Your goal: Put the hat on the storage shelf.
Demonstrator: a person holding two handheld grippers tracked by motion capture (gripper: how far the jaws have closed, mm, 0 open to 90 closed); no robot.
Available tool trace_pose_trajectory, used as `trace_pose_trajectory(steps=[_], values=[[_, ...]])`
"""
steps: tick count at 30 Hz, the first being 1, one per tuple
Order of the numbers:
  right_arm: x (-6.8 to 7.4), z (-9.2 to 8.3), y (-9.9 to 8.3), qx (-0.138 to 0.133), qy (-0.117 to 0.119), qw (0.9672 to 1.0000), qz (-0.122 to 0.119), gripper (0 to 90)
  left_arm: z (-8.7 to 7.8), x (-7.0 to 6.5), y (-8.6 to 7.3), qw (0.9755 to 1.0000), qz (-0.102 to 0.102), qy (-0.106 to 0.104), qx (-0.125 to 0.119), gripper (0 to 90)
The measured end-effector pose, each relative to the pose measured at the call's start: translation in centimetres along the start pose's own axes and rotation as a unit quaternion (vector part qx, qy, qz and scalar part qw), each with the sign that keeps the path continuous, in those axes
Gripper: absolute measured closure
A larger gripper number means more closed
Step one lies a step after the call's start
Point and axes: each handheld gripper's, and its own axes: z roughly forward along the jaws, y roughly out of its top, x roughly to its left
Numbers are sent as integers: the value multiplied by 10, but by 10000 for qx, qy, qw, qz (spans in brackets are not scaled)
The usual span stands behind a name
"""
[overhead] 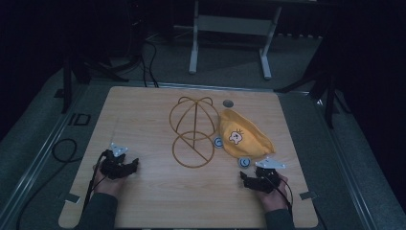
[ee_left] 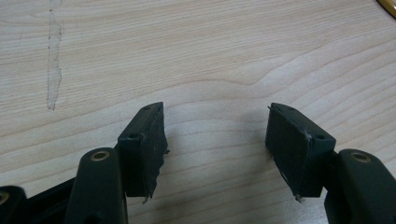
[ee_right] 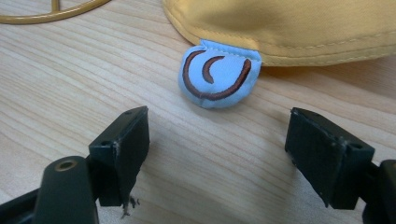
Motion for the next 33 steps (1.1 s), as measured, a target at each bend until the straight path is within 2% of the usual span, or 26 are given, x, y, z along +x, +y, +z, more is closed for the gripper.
trace_pose_trajectory(steps=[11,15,18,19,20,22,24,25,26,29,31,33], values=[[0,0,0,-9,20,10000,-12,233,2,3,0,9998,-120,-149,13,361],[1,-1,2,83,8,10000,-11,263,2,4,1,9997,-139,-186,33,351],[3,-4,3,127,194,9996,-184,446,3,6,0,9997,-88,-243,-19,340],[3,-4,3,127,194,9996,-184,446,3,6,0,9997,-88,-243,-19,337],[4,-6,4,160,237,9993,-238,527,3,6,0,9996,-77,-254,-33,336],[4,-7,4,172,238,9993,-242,551,3,6,0,9997,-68,-253,-30,337],[4,-8,4,186,253,9991,-293,632,3,6,-1,9996,-44,-269,-30,337],[4,-8,4,186,253,9991,-293,632,3,6,-1,9996,-44,-269,-30,337],[6,-9,4,205,299,9986,-387,719,3,6,-1,9996,-42,-276,-36,337],[9,-10,5,231,211,9982,-511,755,3,6,-1,9996,-36,-279,-34,336],[16,-13,9,144,108,9966,-798,766,3,6,-1,9996,-32,-285,-42,335],[17,-14,13,66,44,9962,-866,760,3,6,-1,9996,-30,-290,-44,334]])
